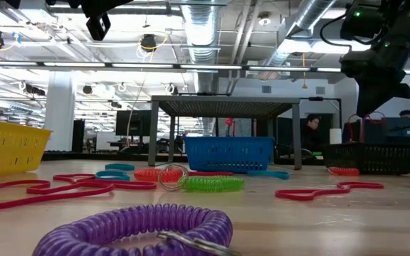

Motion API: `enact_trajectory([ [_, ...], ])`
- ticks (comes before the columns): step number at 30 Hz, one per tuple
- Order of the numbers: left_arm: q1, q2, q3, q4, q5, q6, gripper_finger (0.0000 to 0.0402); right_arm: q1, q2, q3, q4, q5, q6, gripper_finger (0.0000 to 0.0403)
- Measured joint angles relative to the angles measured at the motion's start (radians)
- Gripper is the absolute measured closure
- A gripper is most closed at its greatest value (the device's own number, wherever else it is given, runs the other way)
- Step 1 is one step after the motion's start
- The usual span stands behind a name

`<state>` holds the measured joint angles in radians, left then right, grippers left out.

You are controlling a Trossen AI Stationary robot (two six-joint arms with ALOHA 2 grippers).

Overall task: Pick & Place Office Desk Supplies
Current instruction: Put the red rubber band into the black bin

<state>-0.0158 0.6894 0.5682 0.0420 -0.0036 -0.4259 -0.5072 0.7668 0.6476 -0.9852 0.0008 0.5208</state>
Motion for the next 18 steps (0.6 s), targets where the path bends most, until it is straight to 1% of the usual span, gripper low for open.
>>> enact_trajectory([
  [6,0.0,0.0,0.0,0.0,0.0,0.001,0.0316,0.0,0.026,-0.001,0.0,0.0,-0.016,0.0283],
  [11,0.0,0.0,0.0,0.0,0.0,0.0,0.0316,0.0,0.076,-0.001,0.0,0.005,-0.024,0.0224],
  [13,0.0,0.0,0.0,0.0,0.0,0.0,0.0316,0.0,0.102,-0.001,-0.004,0.039,-0.011,0.021],
  [16,0.0,0.0,0.0,0.0,0.0,-0.001,0.0316,0.001,0.149,-0.001,-0.031,0.123,0.029,0.0204],
  [18,0.0,0.0,0.0,0.0,0.0,-0.001,0.0316,0.001,0.182,-0.001,-0.029,0.128,0.018,0.0208],
])
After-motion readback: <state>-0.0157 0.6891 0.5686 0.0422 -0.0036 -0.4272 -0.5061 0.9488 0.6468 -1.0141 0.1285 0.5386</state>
